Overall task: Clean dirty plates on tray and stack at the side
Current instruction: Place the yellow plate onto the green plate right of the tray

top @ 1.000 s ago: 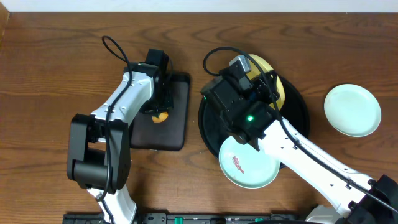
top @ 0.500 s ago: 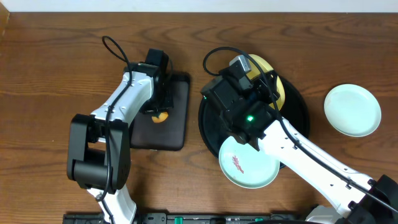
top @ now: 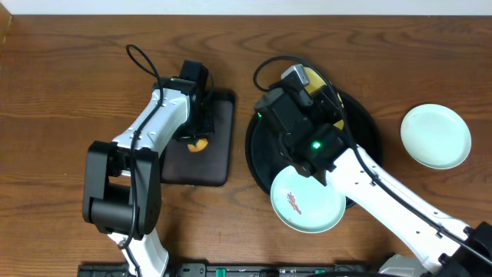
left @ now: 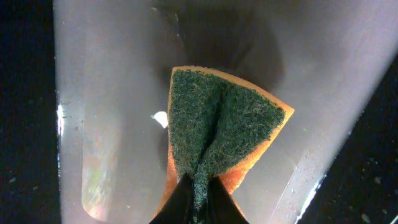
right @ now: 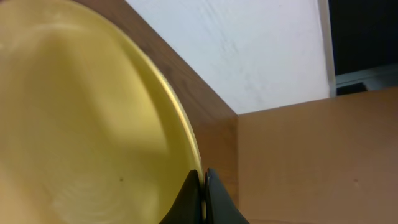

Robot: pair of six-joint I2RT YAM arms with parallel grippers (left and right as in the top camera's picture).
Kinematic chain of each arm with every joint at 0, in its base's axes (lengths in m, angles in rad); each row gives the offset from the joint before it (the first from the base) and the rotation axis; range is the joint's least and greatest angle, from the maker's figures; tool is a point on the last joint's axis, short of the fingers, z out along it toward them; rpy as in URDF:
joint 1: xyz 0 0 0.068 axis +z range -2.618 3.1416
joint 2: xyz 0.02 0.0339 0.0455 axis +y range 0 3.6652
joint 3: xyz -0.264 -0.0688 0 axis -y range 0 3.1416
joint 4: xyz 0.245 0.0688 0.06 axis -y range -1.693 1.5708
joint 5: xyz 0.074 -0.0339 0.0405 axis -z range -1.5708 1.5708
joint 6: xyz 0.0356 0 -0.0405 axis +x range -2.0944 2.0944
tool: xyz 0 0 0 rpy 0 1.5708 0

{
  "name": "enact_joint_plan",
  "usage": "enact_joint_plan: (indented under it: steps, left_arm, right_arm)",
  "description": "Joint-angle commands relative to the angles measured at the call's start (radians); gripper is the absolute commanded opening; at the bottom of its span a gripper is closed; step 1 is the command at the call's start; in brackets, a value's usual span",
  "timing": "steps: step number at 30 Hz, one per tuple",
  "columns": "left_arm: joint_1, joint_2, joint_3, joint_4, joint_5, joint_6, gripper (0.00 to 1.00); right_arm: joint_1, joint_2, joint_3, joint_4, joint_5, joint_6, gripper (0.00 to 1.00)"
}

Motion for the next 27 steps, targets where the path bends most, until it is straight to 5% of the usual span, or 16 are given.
enact_joint_plan:
  steps: [1, 4, 7, 12, 19, 27]
  left_arm:
    - [0.005, -0.005, 0.007, -0.003, -0.001, -0.016, 0.08]
    - [0.005, -0.005, 0.007, 0.002, -0.001, -0.016, 0.08]
    - [0.005, -0.005, 0.007, -0.002, -0.002, -0.015, 0.08]
    - [0.005, -0.005, 0.007, 0.002, -0.001, -0.016, 0.08]
    - [0.005, -0.005, 0.007, 0.002, -0.001, -0.016, 0.08]
    - [0.005, -0.005, 0.007, 0.003, -0.001, -0.016, 0.08]
  right_arm:
    - [0.023, -0.027, 0.020, 0.010, 0.050, 0.005, 0.01]
    - [-0.011, -0.021, 0.020, -0.026, -0.006, 0.048, 0.01]
    - [-0.068, -0.024, 0.020, -0.102, -0.053, 0.240, 0.01]
    - [-0.308, -0.038, 0.020, -0.177, -0.516, 0.511, 0.01]
    - [-0.800, -0.077, 0.021, -0.166, -1.217, 0.576, 0.01]
    - [-1.336, -0.014, -0.012, -0.192, -1.321, 0.584, 0.01]
